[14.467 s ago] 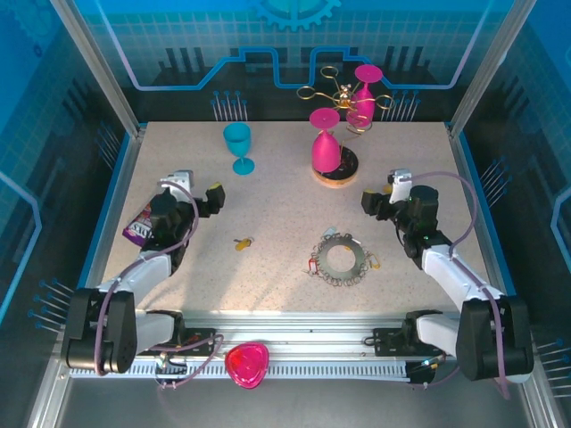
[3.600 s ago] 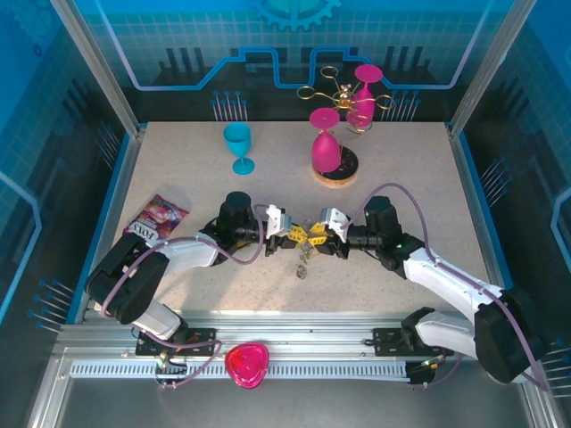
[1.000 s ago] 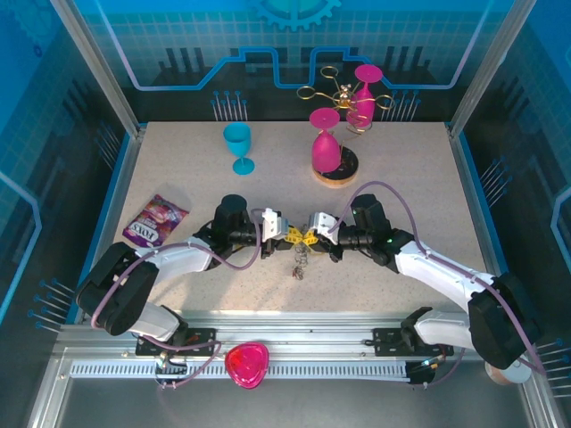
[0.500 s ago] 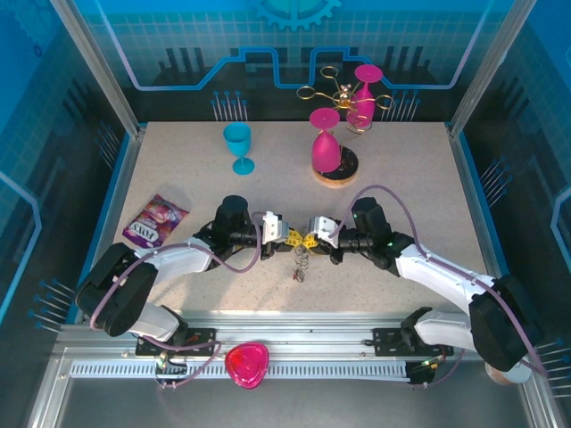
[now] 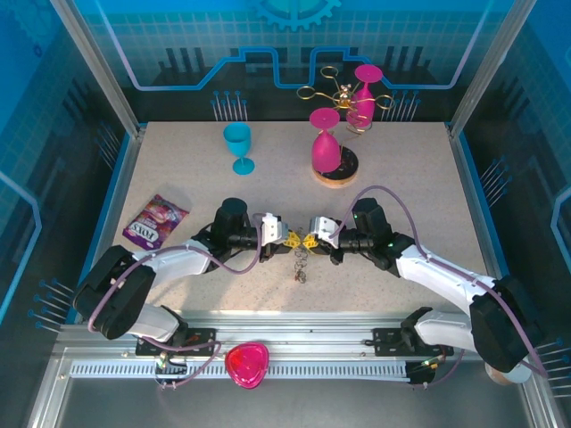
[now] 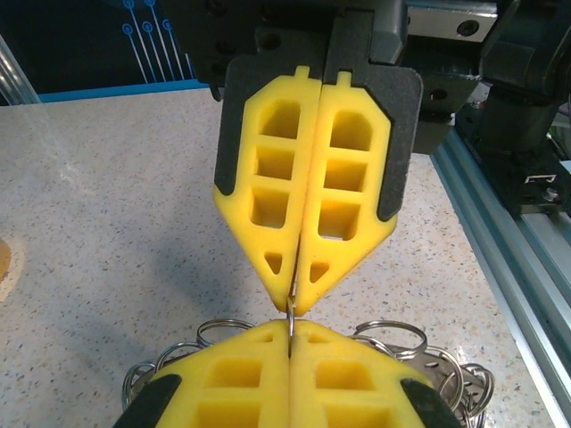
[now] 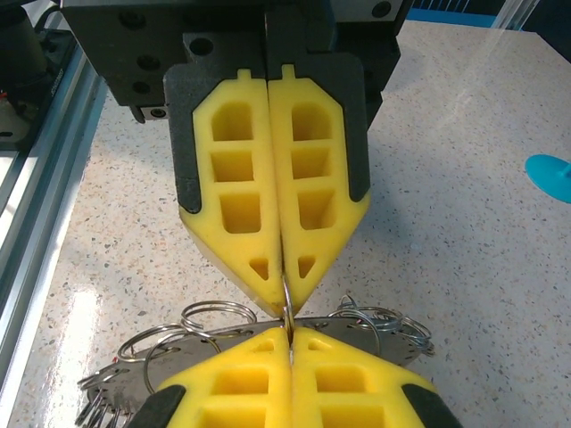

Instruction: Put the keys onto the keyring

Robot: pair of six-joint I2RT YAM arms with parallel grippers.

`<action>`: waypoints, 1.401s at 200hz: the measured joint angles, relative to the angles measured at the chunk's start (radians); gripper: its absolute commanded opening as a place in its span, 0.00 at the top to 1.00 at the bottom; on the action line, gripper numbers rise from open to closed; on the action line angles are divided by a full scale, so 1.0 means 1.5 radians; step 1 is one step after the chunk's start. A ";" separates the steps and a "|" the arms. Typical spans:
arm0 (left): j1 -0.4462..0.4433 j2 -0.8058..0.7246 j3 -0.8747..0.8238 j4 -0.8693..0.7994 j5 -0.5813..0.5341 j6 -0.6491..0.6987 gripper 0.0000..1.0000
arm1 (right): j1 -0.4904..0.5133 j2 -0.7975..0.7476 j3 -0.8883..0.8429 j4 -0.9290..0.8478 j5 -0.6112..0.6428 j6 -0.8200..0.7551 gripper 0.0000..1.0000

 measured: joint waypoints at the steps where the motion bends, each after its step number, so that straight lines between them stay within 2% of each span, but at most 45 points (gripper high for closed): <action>1: 0.000 0.000 0.000 0.000 0.000 0.000 1.00 | 0.000 0.000 0.000 0.000 0.000 0.000 1.00; 27: -0.001 0.000 -0.001 0.001 -0.007 0.000 1.00 | 0.000 0.000 0.000 -0.001 0.005 0.000 1.00; 35: -0.001 0.000 -0.001 0.001 -0.009 0.000 1.00 | 0.000 0.000 0.000 -0.001 0.009 -0.001 0.83; 41: -0.002 -0.001 -0.001 0.001 -0.012 0.000 1.00 | 0.000 0.000 0.000 -0.002 0.013 -0.002 0.76; 51: -0.002 -0.004 -0.002 -0.002 -0.017 0.001 1.00 | 0.002 0.000 0.001 -0.009 0.021 -0.005 0.71; 64: -0.003 -0.010 -0.003 -0.008 -0.022 0.003 1.00 | 0.003 0.000 0.004 -0.028 0.032 -0.018 0.71; 171: -0.011 -0.026 -0.001 -0.048 -0.026 0.038 1.00 | 0.034 0.026 0.047 -0.066 0.052 -0.049 0.85; 182: -0.011 -0.026 0.001 -0.050 -0.028 0.038 1.00 | 0.035 0.030 0.051 -0.069 0.052 -0.052 0.89; 197: -0.010 -0.026 0.003 -0.055 -0.031 0.040 1.00 | 0.035 0.035 0.054 -0.071 0.051 -0.054 1.00; 217: -0.009 -0.027 0.004 -0.060 -0.031 0.040 1.00 | 0.035 0.038 0.058 -0.073 0.050 -0.057 1.00; 232: -0.009 -0.030 0.004 -0.062 -0.036 0.043 0.74 | 0.035 0.039 0.058 -0.073 0.050 -0.058 1.00; 243: -0.010 -0.031 0.004 -0.067 -0.035 0.038 0.65 | 0.035 0.039 0.058 -0.070 0.056 -0.058 1.00; 255: -0.013 -0.031 0.003 -0.070 -0.036 0.037 0.59 | 0.034 0.039 0.058 -0.067 0.060 -0.057 1.00; 280: -0.015 -0.044 -0.010 -0.070 -0.055 0.034 0.58 | 0.034 0.039 0.057 -0.063 0.055 -0.057 1.00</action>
